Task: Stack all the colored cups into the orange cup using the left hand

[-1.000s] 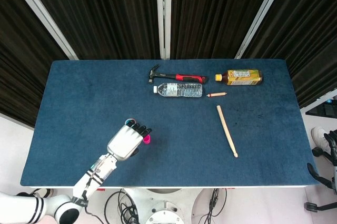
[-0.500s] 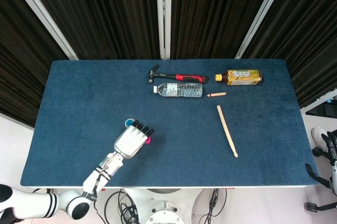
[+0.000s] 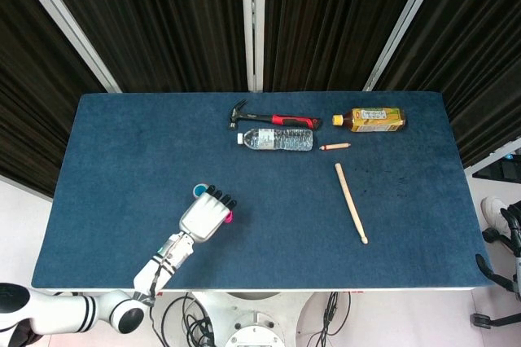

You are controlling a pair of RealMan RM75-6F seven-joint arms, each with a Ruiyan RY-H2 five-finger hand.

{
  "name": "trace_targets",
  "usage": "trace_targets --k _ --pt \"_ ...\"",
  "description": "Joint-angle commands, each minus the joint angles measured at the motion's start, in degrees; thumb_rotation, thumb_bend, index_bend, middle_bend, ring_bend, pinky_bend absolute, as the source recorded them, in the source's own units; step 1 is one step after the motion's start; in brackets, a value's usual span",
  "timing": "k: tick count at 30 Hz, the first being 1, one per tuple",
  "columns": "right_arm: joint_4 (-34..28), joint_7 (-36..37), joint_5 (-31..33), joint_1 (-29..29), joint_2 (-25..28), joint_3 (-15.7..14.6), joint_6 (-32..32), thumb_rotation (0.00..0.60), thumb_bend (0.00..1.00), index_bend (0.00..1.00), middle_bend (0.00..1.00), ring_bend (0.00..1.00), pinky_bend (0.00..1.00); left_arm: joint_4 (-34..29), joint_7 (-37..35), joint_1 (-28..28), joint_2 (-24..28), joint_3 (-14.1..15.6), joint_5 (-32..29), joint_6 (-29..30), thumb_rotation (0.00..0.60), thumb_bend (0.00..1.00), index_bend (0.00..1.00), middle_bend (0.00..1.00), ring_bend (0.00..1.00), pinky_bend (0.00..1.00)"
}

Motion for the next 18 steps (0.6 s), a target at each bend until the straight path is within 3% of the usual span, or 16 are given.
trace_targets --k 1,9,18 --pt "-0.1 0.0 -0.1 0.1 0.0 0.0 -0.1 0.600 0.22 0.00 0.00 0.00 0.00 0.4 -0.3 -0.1 -0.4 -0.1 0.2 -0.3 0.600 0.23 0.35 0.37 0.36 0.32" --pt "-0.3 -0.1 0.0 0.1 0.0 0.0 -0.2 0.600 0.22 0.00 0.00 0.00 0.00 2.2 -2.3 -0.5 -1.5 -0.6 0.6 -1.5 0.600 0.23 0.35 0.38 0.38 0.32" --pt "0.2 0.2 0.2 0.2 -0.1 -0.1 -0.7 0.600 0.22 0.00 0.00 0.00 0.00 2.6 -3.1 -0.6 -1.5 -0.9 0.4 -2.1 0.600 0.26 0.42 0.42 0.45 0.35"
